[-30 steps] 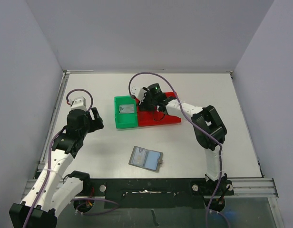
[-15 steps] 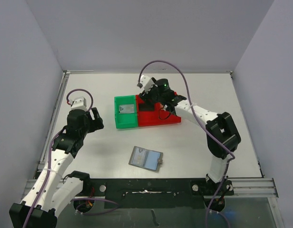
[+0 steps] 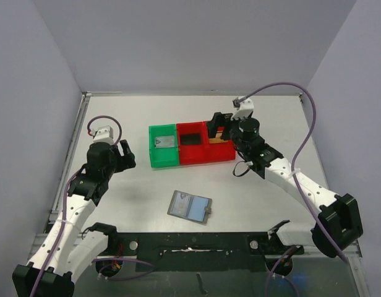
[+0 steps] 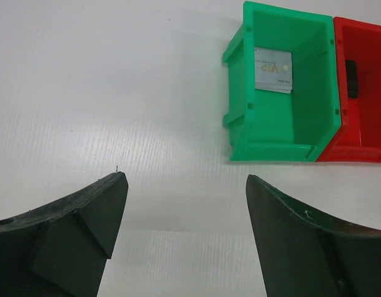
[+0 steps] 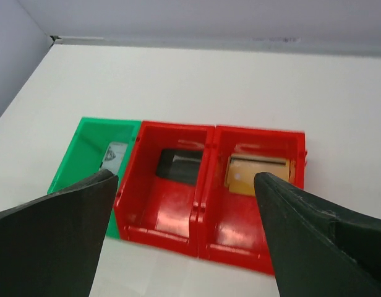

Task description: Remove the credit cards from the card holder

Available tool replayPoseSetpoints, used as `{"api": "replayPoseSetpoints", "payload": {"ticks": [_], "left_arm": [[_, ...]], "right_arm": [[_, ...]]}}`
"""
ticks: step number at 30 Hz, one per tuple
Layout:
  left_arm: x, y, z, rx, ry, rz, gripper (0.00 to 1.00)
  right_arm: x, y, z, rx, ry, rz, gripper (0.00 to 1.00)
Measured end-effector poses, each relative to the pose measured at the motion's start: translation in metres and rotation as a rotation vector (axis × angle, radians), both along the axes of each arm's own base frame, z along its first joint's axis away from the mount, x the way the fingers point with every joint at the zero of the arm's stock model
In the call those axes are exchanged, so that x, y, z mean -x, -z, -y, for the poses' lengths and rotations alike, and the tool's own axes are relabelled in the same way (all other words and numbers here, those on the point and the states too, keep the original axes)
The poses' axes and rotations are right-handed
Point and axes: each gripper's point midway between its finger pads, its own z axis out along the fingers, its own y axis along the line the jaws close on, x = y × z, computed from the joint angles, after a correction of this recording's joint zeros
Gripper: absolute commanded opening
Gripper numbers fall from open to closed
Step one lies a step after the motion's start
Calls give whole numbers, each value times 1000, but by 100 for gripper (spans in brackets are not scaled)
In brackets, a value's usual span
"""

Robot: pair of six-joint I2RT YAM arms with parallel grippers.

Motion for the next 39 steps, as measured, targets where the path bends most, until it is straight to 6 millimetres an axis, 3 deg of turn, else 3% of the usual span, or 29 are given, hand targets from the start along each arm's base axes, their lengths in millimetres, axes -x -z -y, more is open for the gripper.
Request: {"api": "replayPoseSetpoints", "payload": {"ticks": [4, 8, 12, 16, 18, 21, 26, 30, 34, 39], "left_arm": [[-1, 0, -1, -3, 1, 3, 77], [-1, 2, 0, -2, 6, 0, 78], [-2, 4, 1, -3, 10, -6, 78], [-3, 7, 1, -3, 12, -14, 78], [-4, 7, 2, -2, 15, -14, 78], [-5, 9, 2, 0, 17, -18, 78], [-5, 11, 5, 8, 34, -28, 78], [-5, 11, 7, 11, 40, -29, 78], [-5, 12, 7, 11, 40, -29, 78], [-5, 11, 7, 13, 42, -28, 78]], "right_arm": [[30, 37, 14, -105, 24, -110, 98], [61, 67, 0, -238, -66, -217, 98], [97, 94, -33, -355, -174, -338, 98], [146, 110, -85, -341, -268, -441, 99], [171, 119, -107, -323, -239, -496, 96], [199, 135, -122, -313, -196, -554, 91], [202, 167, -119, -259, -76, -636, 79], [205, 177, -126, -230, -39, -675, 70], [210, 185, -131, -204, -21, -714, 67], [219, 205, -119, -144, 43, -779, 61]]}}
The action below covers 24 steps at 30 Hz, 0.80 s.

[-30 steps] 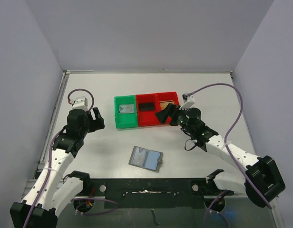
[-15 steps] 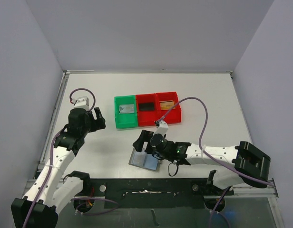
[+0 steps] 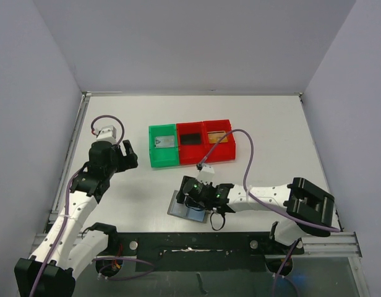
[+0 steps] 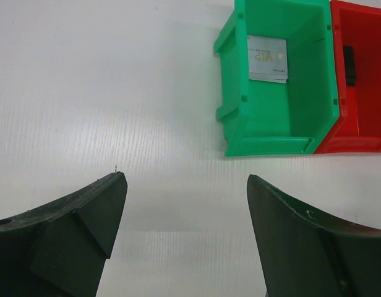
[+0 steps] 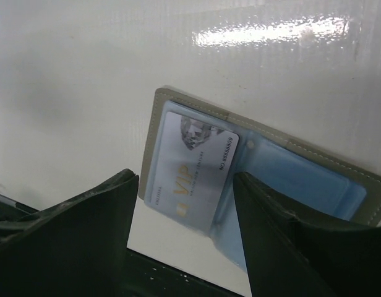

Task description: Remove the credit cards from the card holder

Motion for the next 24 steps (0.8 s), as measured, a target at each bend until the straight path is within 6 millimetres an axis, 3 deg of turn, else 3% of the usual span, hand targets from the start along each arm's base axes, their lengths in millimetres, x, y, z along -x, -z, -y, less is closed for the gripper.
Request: {"api": "replayPoseSetpoints", "payload": {"ticks": [8, 13, 15, 19, 24], "left_arm": [[0, 1, 5, 12, 21, -5, 76], [1, 3, 10, 26, 47, -14, 71], [2, 4, 15, 42, 72, -17, 68], [6, 6, 37, 100, 158, -36, 62], [23, 22, 86, 253, 302, -111, 61]], "right_arm": [[3, 30, 11, 2, 22, -105, 45], [-12, 32, 15, -12, 48, -112, 29], [-15, 34, 19, -6, 40, -116, 27], [-25, 35, 23, -23, 3, -113, 13], [-27, 35, 21, -34, -57, -105, 10]]}}
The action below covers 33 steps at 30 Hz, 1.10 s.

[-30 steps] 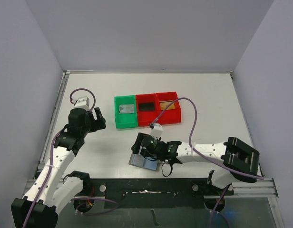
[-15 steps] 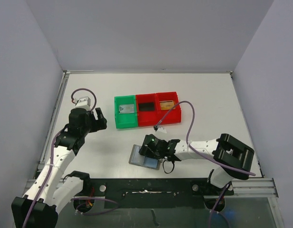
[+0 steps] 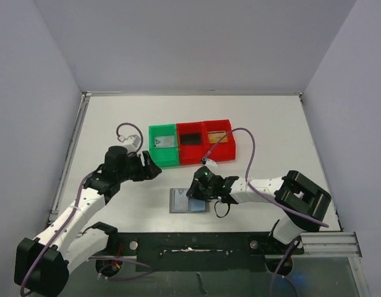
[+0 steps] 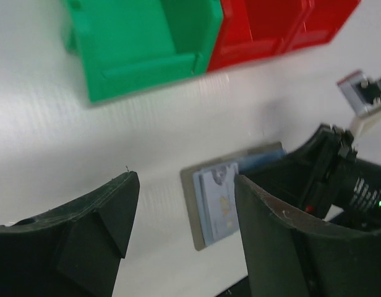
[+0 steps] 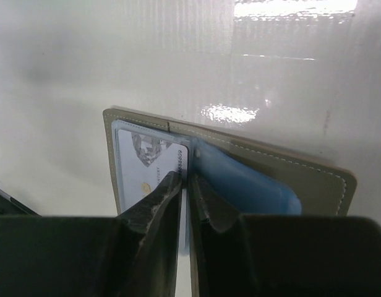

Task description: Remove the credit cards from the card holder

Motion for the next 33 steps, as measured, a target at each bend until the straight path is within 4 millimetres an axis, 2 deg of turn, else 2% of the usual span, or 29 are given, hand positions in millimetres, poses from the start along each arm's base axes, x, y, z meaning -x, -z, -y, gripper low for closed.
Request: {"api": "replayPoseSetpoints", "payload": {"ticks": [4, 8, 10, 14, 17, 21, 25, 33], "left_arm": [[35, 36, 38, 84, 114, -125, 59], [64, 64, 61, 124, 180, -241, 52], [70, 71, 68, 134, 195, -271, 49], [75, 82, 78, 145, 206, -314, 31], [75, 94, 80, 134, 200, -350, 27], [79, 113, 77, 84, 182, -420, 26], [76, 112, 77, 71, 178, -423, 31], [78, 103, 80, 91, 188, -416, 31]], "right_arm": [[4, 0, -8, -22, -51, -4, 10], [6, 0, -13, -43, -86, -7, 7], [5, -1, -14, -56, -91, -12, 6], [2, -3, -15, -92, -93, -17, 5], [0, -3, -13, -110, -90, -23, 6], [-3, -4, -12, -121, -89, -28, 15], [1, -3, -11, -110, -124, -35, 21], [17, -3, -13, -57, -204, -60, 28]]}}
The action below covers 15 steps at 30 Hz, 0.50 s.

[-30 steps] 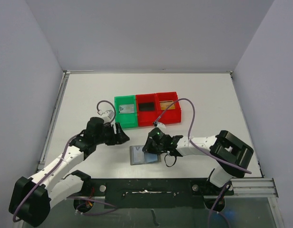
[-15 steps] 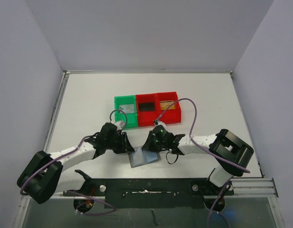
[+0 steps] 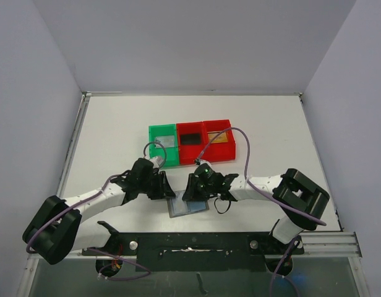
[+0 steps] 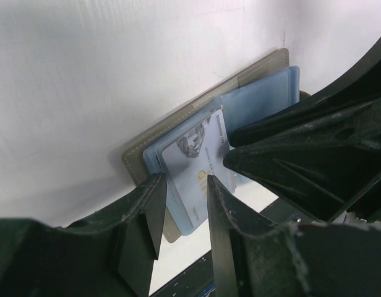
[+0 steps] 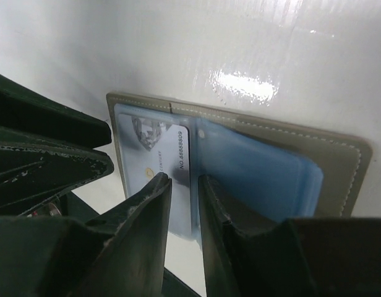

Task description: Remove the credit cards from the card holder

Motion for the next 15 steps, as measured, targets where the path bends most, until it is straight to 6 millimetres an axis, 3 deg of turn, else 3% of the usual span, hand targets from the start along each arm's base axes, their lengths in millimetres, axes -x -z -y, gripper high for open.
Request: {"api": "replayPoseSetpoints", "payload": {"ticks": [5, 12, 15], "left_arm": [[5, 6, 2, -14, 17, -20, 26], [8, 18, 4, -79, 30, -51, 10], [6, 19, 1, -106, 18, -55, 8]], "right_arm": [[5, 2, -2, -1, -17, -13, 28], [7, 5, -3, -14, -25, -26, 1], [6, 5, -2, -36, -18, -28, 0]]}}
